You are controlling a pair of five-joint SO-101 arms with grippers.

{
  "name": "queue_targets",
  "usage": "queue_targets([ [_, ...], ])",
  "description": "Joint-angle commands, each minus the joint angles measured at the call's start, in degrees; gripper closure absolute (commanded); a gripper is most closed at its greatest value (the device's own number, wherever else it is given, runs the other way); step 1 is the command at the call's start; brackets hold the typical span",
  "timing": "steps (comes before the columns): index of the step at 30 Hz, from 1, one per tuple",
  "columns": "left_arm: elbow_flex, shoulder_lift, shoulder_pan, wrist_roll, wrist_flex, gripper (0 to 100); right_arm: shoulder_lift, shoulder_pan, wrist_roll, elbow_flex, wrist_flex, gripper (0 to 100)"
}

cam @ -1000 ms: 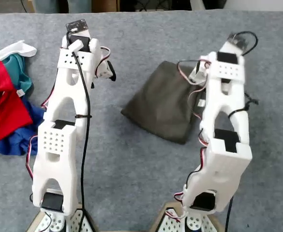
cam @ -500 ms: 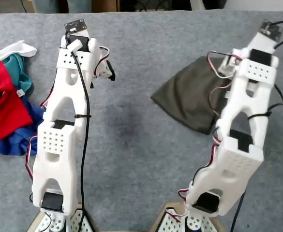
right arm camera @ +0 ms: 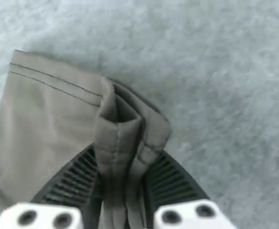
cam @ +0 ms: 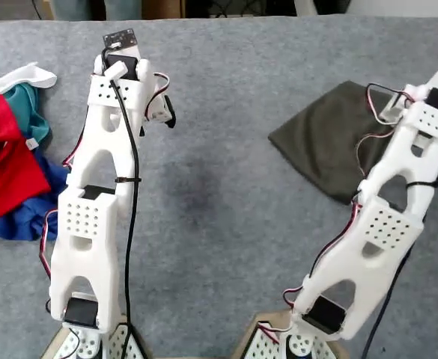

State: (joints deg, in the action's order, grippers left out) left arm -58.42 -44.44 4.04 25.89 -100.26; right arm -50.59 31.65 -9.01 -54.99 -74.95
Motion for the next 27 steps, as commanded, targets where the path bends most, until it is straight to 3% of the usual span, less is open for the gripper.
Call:
queue_targets([
  [1,-0.48,1.67,-0.84,-0.62,-0.62,77,-2.77,1.58,0.35,-11.56,-2.55,98.5],
  [15,-0.48,1.67,-0.84,-0.62,-0.62,77,-16.13,2.73,0.35,-29.76,-12.48,95.9],
  [18,-0.48,1.67,-0.84,-0.62,-0.62,77,-16.48,2.46,0.35,-29.93,-15.65,88.1],
  [27,-0.48,1.67,-0.92,-0.62,-0.62,77,-16.48,0.97,0.44,-35.21,-23.91,52.8],
])
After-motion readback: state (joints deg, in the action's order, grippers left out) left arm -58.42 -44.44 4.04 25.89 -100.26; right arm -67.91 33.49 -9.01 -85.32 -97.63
